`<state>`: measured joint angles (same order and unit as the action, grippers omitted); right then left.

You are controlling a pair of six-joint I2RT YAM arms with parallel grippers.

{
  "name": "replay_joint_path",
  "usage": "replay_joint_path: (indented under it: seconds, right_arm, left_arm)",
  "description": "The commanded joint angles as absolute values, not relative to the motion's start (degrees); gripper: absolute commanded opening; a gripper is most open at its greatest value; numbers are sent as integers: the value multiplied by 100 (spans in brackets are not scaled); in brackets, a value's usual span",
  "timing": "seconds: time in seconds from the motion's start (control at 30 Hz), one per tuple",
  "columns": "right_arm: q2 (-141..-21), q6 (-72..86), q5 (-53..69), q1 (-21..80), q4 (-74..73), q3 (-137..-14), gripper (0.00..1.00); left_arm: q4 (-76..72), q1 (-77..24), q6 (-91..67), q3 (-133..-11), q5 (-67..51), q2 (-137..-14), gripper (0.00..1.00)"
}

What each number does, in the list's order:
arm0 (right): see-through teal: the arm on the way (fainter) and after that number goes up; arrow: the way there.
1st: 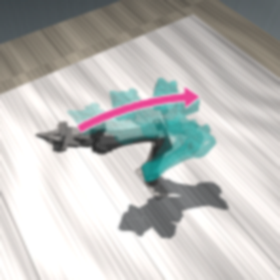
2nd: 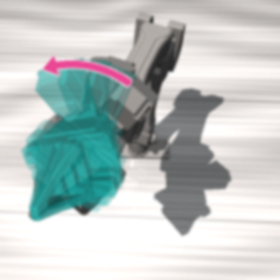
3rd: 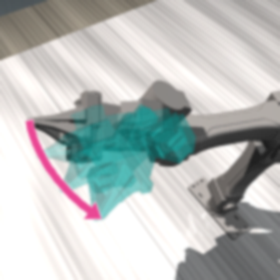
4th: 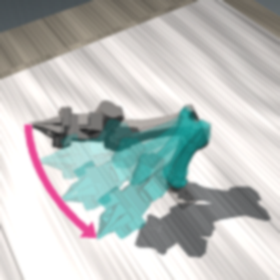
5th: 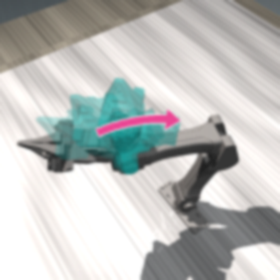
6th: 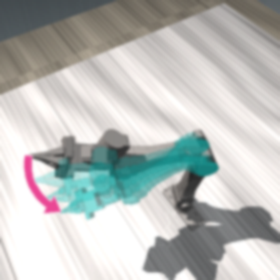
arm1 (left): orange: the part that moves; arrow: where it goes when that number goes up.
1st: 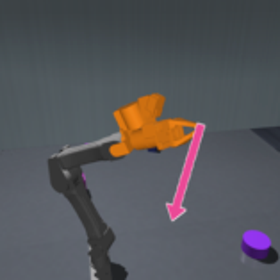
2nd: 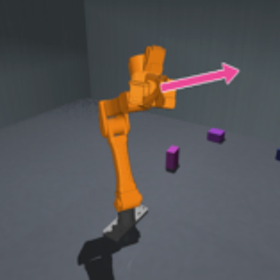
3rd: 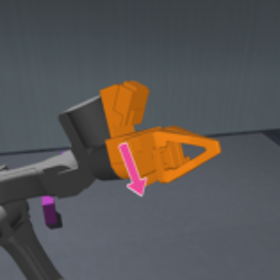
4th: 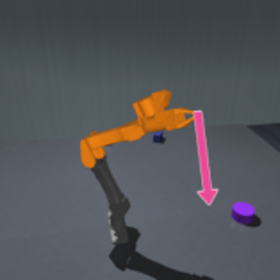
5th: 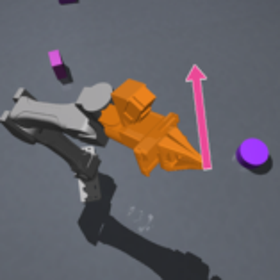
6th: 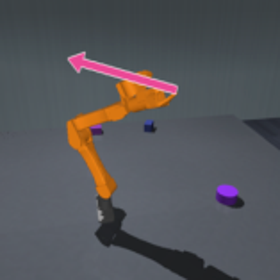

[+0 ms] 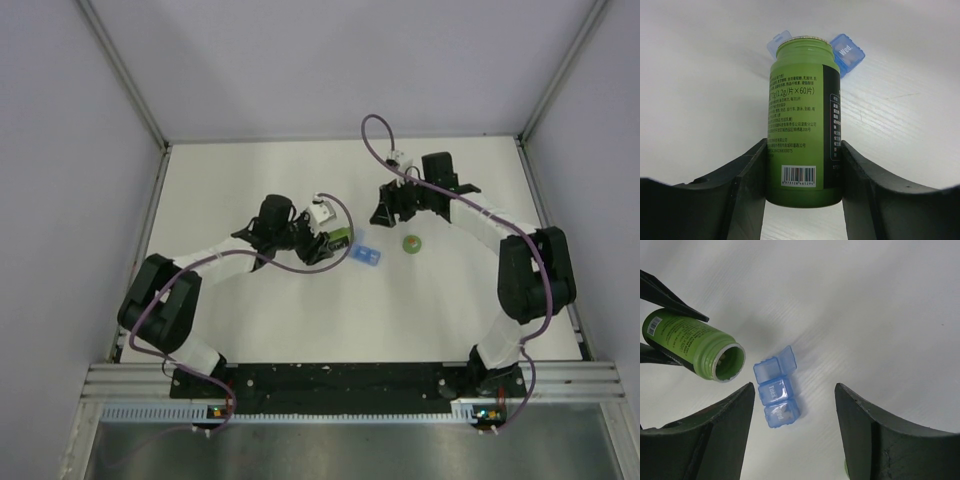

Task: Sort the pills into containers

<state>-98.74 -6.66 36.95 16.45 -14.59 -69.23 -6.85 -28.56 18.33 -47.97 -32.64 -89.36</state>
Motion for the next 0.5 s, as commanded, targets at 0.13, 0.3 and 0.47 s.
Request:
replay_joint_path:
  seconds: [0.13, 0.3, 0.47]
  right_arm:
    - [-9308, -571, 4034, 1310, -1072, -6820, 64]
    - [-9281, -554, 4078, 1248, -1055, -6812, 64]
    - [-9281, -562, 4096, 1230, -1046, -6812, 64]
  left_arm:
    - [-238, -2874, 1854, -5510, -3077, -9219, 0]
    - [219, -2927, 1960, -5677, -2910, -9281, 0]
    - [518, -2997, 2021, -5801, -2786, -9343, 0]
